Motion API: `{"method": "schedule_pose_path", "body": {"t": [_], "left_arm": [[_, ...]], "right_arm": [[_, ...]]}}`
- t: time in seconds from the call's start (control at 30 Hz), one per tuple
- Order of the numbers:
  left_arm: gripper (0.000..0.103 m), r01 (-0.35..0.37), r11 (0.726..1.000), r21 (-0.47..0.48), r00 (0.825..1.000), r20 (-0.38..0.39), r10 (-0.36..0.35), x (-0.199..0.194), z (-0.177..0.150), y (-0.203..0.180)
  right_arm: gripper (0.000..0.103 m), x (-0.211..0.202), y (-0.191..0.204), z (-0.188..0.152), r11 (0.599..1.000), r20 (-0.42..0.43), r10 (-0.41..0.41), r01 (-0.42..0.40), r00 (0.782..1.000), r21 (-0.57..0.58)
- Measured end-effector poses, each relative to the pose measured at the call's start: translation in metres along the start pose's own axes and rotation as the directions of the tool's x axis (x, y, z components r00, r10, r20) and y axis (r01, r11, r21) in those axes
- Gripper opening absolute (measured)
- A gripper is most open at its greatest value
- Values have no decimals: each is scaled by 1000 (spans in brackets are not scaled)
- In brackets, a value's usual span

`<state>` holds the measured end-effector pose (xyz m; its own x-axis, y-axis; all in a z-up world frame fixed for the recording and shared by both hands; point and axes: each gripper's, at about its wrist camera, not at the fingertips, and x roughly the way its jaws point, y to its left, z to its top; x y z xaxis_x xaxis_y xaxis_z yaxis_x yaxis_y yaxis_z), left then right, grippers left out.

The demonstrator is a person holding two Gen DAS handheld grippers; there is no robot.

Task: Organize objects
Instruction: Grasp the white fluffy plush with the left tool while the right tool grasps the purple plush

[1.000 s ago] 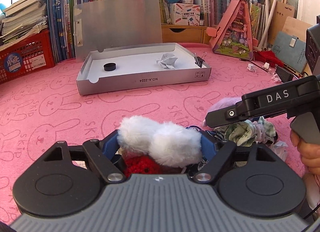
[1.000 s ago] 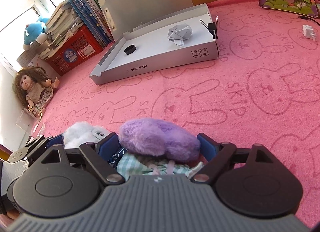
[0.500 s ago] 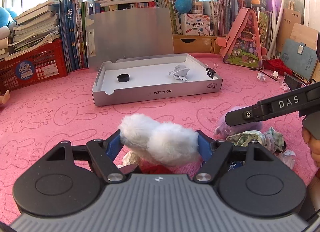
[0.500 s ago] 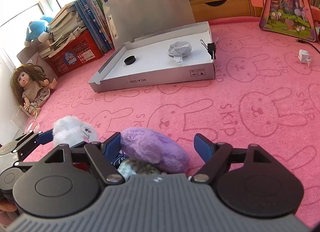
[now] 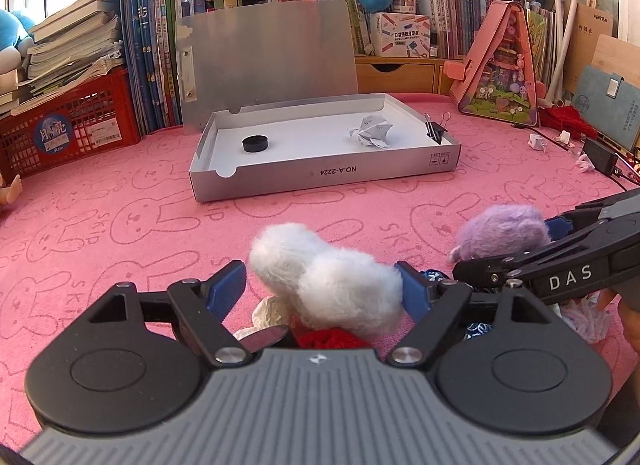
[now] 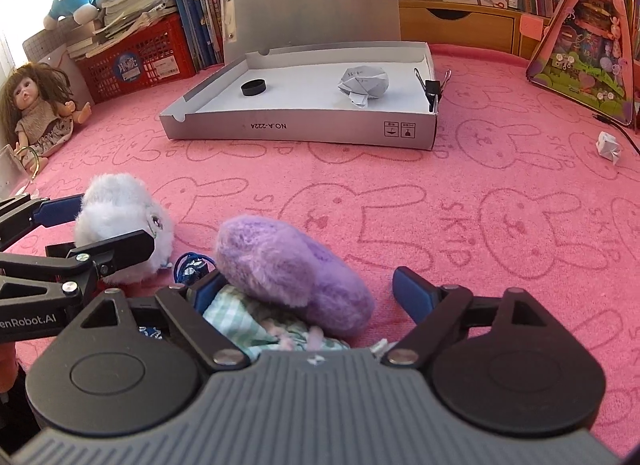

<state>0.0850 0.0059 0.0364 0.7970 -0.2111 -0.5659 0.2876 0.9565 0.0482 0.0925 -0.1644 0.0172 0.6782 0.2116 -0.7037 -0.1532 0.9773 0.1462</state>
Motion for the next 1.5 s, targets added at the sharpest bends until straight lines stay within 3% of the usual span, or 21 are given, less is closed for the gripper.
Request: {"method": "schedule_pose_path", "body": {"t": [0.13,0.27,0.6,0.73,0.77,0.87,1.0,1.2,1.33,1.5], "left_arm": [[84,1,1000,-12,1000,-9,-2,3,0,2],[84,3,1000,-25,1000,-6,-3,3,0,3],[83,12,998,-59,1000,-15,-13,9,-3,4],[67,23,997,-69,1000,-8,-23,8,-1,3],[59,24,997,-74,1000,-6,-24,7,0,3],[48,21,996,-84,1000,9,-20,5,3,5],[44,15,995,-98,1000,21,-13,3,9,9],[43,12,994,-111,999,35,-8,2,17,13],[43,-2,994,-110,999,41,6,4,22,14],[45,-41,993,-108,998,39,45,8,26,22]], "right_arm": [[103,4,1,-3,999,9,-28,28,1000,-29],[102,7,7,-5,994,18,-65,66,998,-83],[103,8,10,-8,992,38,-87,90,995,-92],[100,7,8,1,995,2,-72,71,997,-72],[95,4,8,1,996,7,-61,61,998,-66],[81,-4,6,3,999,26,-8,9,1000,-53],[57,-15,5,10,999,51,16,-15,999,-35],[40,-20,-8,26,998,68,53,-56,996,38],[39,-18,-14,35,998,79,27,-31,996,57],[61,-12,-31,39,994,73,-62,55,995,94]]}}
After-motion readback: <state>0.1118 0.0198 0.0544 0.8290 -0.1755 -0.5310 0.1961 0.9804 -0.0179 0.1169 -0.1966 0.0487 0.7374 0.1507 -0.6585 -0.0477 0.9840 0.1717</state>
